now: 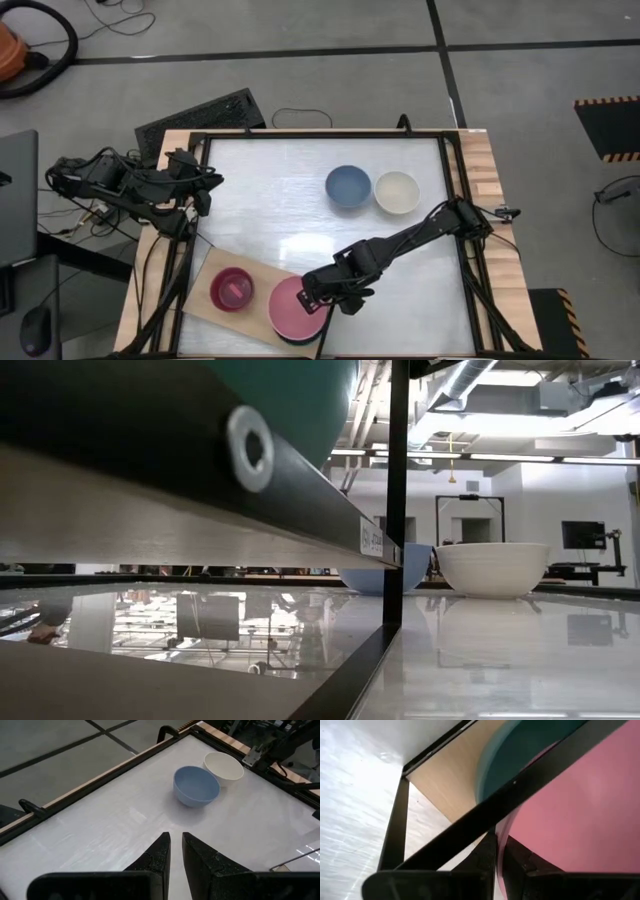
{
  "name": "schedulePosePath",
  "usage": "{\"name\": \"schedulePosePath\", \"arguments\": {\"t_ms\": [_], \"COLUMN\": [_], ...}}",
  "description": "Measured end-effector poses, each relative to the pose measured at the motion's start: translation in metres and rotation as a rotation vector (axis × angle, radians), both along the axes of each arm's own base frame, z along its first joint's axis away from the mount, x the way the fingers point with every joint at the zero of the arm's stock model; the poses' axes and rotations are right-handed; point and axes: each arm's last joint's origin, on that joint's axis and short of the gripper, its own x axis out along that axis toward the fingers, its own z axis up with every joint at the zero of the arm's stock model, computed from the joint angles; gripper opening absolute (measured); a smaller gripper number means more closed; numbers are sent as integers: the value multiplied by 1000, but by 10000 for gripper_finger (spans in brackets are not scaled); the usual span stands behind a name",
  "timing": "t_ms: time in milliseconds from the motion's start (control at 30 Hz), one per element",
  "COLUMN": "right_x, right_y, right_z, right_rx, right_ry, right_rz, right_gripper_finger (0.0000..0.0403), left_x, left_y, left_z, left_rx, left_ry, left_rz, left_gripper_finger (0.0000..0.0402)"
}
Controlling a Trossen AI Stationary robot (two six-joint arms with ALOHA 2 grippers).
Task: Place and stack bowls onto a shelf
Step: Put the light pink bowl on top of the dark green bowl on the shelf
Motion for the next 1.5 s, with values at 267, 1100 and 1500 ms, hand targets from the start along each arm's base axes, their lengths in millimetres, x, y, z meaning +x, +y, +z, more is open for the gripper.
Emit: {"name": "schedulePosePath", "arguments": {"t_ms": [267, 1100, 1500], "right_x": [-1, 0, 1], "right_y": [3, 1, 1], "right_z": [0, 0, 1], "right_rx": [55, 118, 131], "right_ry": [24, 44, 33], "right_rz": [6, -73, -131], "right_gripper_finger": [43, 106, 163], "left_x": [0, 0, 0], "left_y": [0, 0, 0], "left_z": [0, 0, 0], "left_rx": [0, -2, 9], "left_ry": [0, -1, 6], "left_rz": [0, 1, -6], "left_gripper_finger": [34, 34, 34]}}
